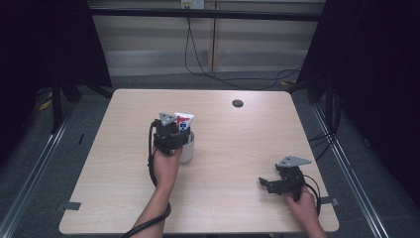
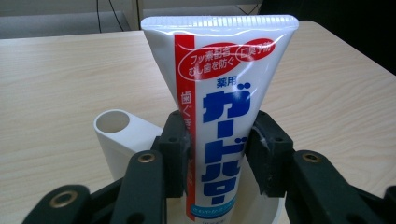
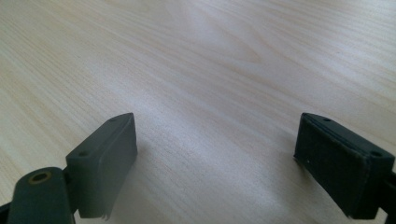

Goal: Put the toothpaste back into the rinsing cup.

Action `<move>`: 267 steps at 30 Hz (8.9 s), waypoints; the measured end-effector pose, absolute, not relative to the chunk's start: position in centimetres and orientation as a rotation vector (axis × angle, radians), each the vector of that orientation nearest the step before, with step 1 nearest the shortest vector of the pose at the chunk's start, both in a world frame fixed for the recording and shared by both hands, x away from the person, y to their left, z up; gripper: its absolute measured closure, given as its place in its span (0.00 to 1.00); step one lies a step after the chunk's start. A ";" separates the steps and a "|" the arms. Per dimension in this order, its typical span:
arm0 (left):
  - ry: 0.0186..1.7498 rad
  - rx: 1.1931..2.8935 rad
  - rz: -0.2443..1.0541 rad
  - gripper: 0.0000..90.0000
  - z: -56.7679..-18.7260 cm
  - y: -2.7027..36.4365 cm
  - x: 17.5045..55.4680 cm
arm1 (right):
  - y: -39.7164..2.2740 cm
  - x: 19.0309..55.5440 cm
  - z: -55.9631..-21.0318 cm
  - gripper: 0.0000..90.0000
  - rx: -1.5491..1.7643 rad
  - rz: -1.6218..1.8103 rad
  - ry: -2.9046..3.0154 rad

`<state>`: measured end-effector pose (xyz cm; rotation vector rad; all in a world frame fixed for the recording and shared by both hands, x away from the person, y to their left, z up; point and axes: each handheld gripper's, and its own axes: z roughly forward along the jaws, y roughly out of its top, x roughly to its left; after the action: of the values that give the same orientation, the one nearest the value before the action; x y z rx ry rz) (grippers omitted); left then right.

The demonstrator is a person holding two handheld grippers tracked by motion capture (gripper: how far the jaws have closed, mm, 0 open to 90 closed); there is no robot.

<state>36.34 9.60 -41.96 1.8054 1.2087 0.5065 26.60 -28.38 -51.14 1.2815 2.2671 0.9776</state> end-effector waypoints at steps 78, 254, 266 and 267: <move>1.174 1.908 0.545 0.52 -42.8 10.2 34.6 | -28.3 26.7 -51.1 0.14 1.288 0.976 2.268; 1.228 1.926 0.412 0.18 -47.3 21.3 30.5 | -28.3 26.7 -51.1 0.14 1.287 0.976 2.268; 1.242 1.951 0.415 0.18 -48.1 21.5 30.5 | -28.3 26.7 -51.1 0.14 1.287 0.976 2.268; 1.243 1.952 0.419 0.18 -48.1 21.5 30.5 | -28.3 26.7 -51.1 0.14 1.288 0.976 2.268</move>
<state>30.50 21.50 -48.12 1.9521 1.2430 0.4186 26.67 -28.33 -51.13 1.2876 2.2682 0.9760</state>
